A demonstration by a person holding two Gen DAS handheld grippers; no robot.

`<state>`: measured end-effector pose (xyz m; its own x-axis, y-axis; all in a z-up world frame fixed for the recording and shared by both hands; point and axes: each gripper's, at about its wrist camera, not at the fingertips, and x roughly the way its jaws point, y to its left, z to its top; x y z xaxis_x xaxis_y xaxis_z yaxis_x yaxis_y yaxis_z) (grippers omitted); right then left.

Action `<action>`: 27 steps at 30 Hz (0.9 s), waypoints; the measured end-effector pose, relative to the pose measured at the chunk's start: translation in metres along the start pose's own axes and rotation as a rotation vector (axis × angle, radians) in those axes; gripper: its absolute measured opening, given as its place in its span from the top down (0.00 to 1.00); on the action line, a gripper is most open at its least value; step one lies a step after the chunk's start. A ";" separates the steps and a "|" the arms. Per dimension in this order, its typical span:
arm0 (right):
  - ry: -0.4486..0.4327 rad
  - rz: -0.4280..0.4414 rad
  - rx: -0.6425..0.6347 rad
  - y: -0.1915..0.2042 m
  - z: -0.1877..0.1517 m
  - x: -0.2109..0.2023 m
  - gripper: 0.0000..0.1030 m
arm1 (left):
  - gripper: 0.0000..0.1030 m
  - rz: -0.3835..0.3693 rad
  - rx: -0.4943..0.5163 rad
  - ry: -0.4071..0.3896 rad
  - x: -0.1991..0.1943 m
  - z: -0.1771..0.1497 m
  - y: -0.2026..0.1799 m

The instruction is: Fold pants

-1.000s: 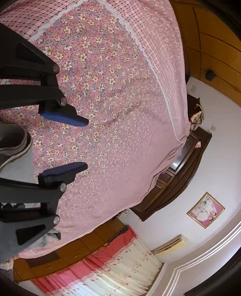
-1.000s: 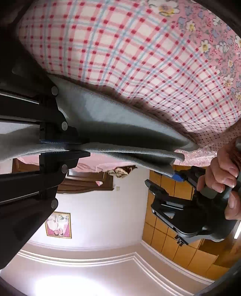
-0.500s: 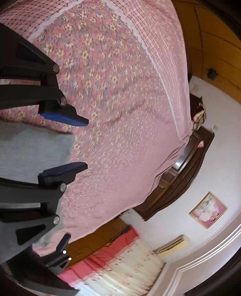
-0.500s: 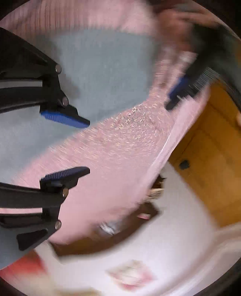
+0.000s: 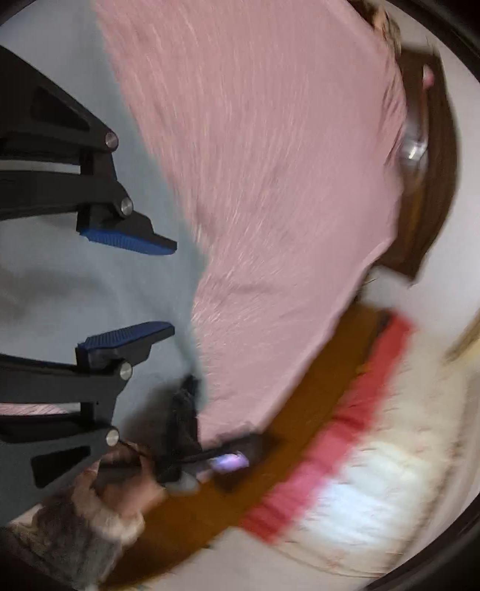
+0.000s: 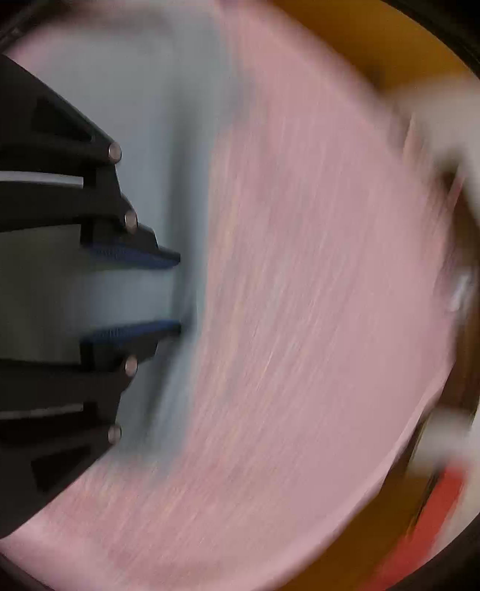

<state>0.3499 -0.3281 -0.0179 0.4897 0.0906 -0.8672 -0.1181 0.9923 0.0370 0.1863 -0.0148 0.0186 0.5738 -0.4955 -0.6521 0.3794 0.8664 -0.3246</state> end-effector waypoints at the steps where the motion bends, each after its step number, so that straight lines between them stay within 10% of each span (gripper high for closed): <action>1: -0.012 0.046 0.064 -0.012 -0.005 -0.009 0.91 | 0.80 0.061 0.035 0.040 0.029 0.006 -0.008; 6: -0.086 0.272 -0.014 -0.025 -0.060 -0.069 0.90 | 0.82 0.168 0.075 0.109 0.101 0.011 -0.019; 9: 0.047 0.119 -0.040 -0.041 -0.098 -0.048 1.00 | 0.83 0.164 -0.002 0.104 0.113 0.004 -0.003; 13: 0.052 0.205 0.065 -0.057 -0.113 -0.066 1.00 | 0.85 0.149 -0.111 0.068 0.091 0.006 -0.003; 22: 0.015 0.248 0.116 -0.112 -0.142 -0.072 1.00 | 0.83 0.143 -0.004 0.074 0.120 -0.017 -0.047; 27: -0.005 0.218 -0.111 -0.119 -0.158 -0.108 1.00 | 0.71 0.145 -0.011 -0.028 0.073 -0.034 -0.054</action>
<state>0.1747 -0.4689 -0.0066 0.4467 0.3019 -0.8422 -0.3150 0.9341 0.1678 0.1832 -0.0953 -0.0349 0.6420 -0.3668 -0.6733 0.2835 0.9295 -0.2361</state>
